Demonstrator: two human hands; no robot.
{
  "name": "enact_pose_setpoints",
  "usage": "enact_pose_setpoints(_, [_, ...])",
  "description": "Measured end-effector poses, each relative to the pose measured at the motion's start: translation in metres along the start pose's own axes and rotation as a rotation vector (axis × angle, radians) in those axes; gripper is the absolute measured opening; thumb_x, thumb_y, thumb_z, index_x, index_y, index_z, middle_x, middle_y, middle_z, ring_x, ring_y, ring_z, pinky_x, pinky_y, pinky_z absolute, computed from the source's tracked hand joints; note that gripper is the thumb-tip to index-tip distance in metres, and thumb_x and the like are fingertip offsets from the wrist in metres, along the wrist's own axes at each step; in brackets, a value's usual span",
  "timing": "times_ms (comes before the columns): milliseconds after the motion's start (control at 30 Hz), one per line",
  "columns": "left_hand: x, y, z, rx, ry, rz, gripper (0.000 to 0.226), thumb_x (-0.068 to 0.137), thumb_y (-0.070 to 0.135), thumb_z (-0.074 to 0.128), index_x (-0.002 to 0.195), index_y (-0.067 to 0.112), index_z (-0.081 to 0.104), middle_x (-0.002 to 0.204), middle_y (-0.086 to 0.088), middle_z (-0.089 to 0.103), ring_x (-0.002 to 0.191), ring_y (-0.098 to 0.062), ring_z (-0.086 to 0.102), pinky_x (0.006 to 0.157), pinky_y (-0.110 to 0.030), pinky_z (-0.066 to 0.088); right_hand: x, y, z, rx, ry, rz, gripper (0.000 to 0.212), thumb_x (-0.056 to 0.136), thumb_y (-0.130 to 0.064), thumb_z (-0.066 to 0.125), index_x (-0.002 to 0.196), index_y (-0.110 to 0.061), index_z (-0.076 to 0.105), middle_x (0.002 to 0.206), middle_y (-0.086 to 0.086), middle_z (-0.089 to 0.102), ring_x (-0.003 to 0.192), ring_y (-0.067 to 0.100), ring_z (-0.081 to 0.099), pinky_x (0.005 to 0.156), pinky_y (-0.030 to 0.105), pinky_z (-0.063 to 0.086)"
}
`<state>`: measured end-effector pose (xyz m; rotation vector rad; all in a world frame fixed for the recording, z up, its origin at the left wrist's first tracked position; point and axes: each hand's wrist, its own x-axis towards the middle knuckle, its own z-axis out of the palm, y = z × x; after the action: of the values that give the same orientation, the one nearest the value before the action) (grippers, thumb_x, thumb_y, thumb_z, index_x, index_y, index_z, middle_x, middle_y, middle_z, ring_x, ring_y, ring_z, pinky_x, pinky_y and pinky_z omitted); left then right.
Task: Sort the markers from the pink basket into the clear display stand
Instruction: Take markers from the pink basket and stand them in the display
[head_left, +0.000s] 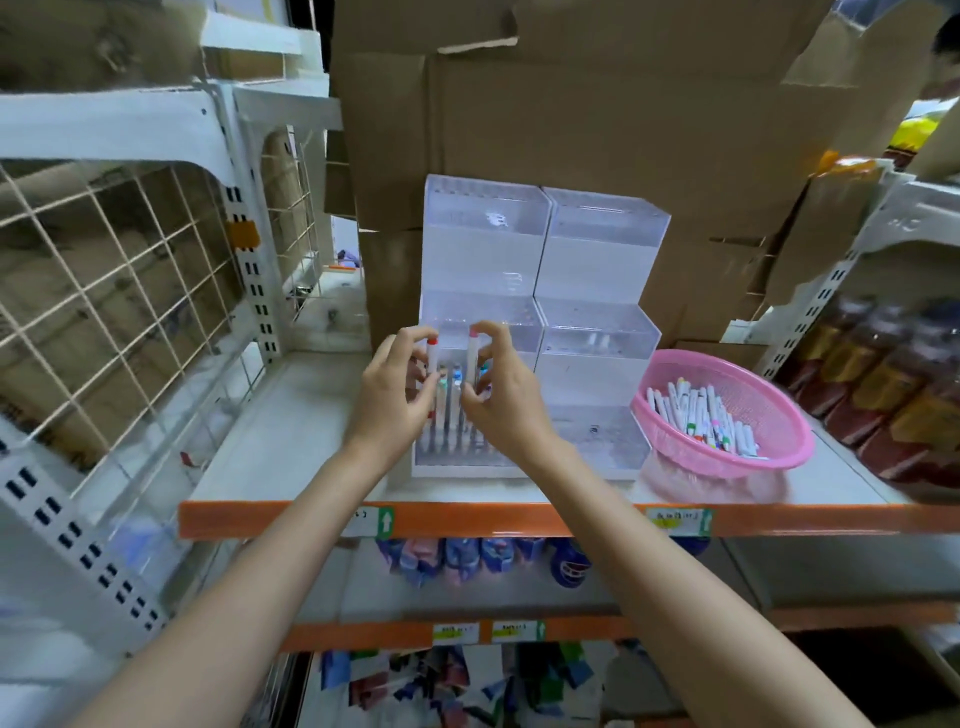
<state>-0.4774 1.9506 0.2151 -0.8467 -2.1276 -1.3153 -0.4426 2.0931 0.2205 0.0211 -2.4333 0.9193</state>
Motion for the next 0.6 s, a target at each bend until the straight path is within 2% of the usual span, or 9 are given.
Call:
enact_pose_setpoints(133, [-0.008, -0.006, -0.006, 0.018, 0.014, -0.025, 0.041, 0.084, 0.0, 0.065, 0.121, 0.013, 0.051, 0.091, -0.003, 0.055, 0.076, -0.007, 0.056, 0.068, -0.009, 0.048, -0.004, 0.0, 0.01, 0.007, 0.022, 0.001, 0.057, 0.082, -0.002, 0.062, 0.127, -0.025, 0.037, 0.08, -0.017, 0.048, 0.066, 0.017, 0.06, 0.065, 0.045, 0.052])
enact_pose_setpoints(200, [-0.01, -0.009, -0.007, 0.03, 0.015, -0.037, 0.042, 0.084, -0.001, 0.065, 0.121, 0.013, 0.051, 0.091, -0.005, 0.056, 0.075, -0.007, 0.055, 0.068, -0.007, 0.046, -0.005, 0.0, 0.012, 0.015, 0.028, -0.013, 0.058, 0.081, 0.0, 0.062, 0.127, -0.024, 0.037, 0.081, -0.016, 0.048, 0.067, 0.019, 0.06, 0.063, 0.047, 0.052])
enact_pose_setpoints(300, [-0.013, -0.011, -0.008, 0.033, 0.022, -0.07, 0.042, 0.084, -0.001, 0.064, 0.121, 0.013, 0.05, 0.089, -0.004, 0.056, 0.075, -0.001, 0.054, 0.068, -0.002, 0.042, -0.008, 0.002, 0.015, 0.035, 0.026, -0.012, 0.057, 0.081, 0.003, 0.06, 0.128, -0.021, 0.039, 0.086, -0.006, 0.054, 0.071, 0.021, 0.06, 0.065, 0.045, 0.051])
enact_pose_setpoints(400, [-0.013, -0.012, -0.009, 0.013, 0.04, -0.096, 0.043, 0.084, -0.001, 0.065, 0.122, 0.013, 0.05, 0.09, -0.003, 0.057, 0.076, -0.001, 0.055, 0.067, -0.003, 0.043, -0.01, 0.003, 0.02, 0.048, 0.018, -0.016, 0.057, 0.083, 0.003, 0.06, 0.127, -0.024, 0.038, 0.087, -0.012, 0.05, 0.07, 0.017, 0.06, 0.062, 0.043, 0.053])
enact_pose_setpoints(533, [-0.012, -0.011, -0.007, -0.023, 0.05, -0.099, 0.042, 0.084, 0.0, 0.065, 0.12, 0.014, 0.05, 0.089, -0.003, 0.057, 0.077, -0.007, 0.058, 0.068, -0.005, 0.045, -0.009, 0.005, 0.024, 0.071, -0.003, -0.01, 0.054, 0.087, 0.002, 0.061, 0.128, -0.024, 0.037, 0.084, -0.02, 0.045, 0.066, 0.003, 0.057, 0.056, 0.024, 0.05])
enact_pose_setpoints(600, [-0.01, -0.01, -0.005, -0.034, 0.04, -0.093, 0.041, 0.084, 0.001, 0.065, 0.12, 0.015, 0.05, 0.089, -0.001, 0.057, 0.078, -0.007, 0.058, 0.069, -0.008, 0.047, -0.009, 0.005, 0.024, 0.076, 0.005, -0.017, 0.054, 0.087, 0.001, 0.061, 0.128, -0.023, 0.038, 0.084, -0.02, 0.045, 0.065, 0.0, 0.056, 0.055, 0.02, 0.047])
